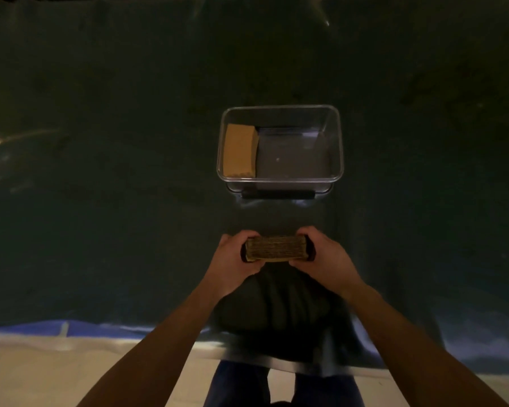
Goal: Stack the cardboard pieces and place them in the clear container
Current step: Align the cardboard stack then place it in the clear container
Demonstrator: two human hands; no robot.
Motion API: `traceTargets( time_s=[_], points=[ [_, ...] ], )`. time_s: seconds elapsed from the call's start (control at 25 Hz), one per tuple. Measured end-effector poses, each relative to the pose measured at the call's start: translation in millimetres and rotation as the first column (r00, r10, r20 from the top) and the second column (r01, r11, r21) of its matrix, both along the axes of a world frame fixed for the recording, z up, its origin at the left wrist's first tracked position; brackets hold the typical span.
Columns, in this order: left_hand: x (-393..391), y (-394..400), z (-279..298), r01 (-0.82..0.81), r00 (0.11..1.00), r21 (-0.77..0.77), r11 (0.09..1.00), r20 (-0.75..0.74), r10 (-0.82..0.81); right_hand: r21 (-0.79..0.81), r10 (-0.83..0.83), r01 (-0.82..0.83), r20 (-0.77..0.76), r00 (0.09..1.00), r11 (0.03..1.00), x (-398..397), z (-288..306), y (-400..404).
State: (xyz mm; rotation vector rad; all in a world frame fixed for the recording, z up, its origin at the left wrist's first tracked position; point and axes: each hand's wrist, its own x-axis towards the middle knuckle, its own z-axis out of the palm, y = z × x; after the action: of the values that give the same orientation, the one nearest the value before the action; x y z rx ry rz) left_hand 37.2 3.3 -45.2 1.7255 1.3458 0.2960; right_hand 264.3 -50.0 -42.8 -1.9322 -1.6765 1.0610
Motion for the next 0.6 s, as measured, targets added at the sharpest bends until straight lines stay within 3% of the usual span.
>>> traceTargets(
  time_s=[0.08,0.28,0.6],
  points=[
    [4,-6,1,-0.029,0.997,-0.061,0.998,0.071,0.033,-0.037,-0.017,0.017,-0.02,1.0,0.999,-8,1,2],
    [15,-10,-2,-0.072,0.993,-0.1,0.992,0.088,0.081,-0.024,-0.07,0.069,-0.048,0.996,0.997,-12,2,-2],
    [9,-5,-11,-0.041,0.998,-0.091,0.995,0.045,0.045,0.015,-0.097,0.097,0.001,0.995,0.995,-19,-2,1]
  ],
)
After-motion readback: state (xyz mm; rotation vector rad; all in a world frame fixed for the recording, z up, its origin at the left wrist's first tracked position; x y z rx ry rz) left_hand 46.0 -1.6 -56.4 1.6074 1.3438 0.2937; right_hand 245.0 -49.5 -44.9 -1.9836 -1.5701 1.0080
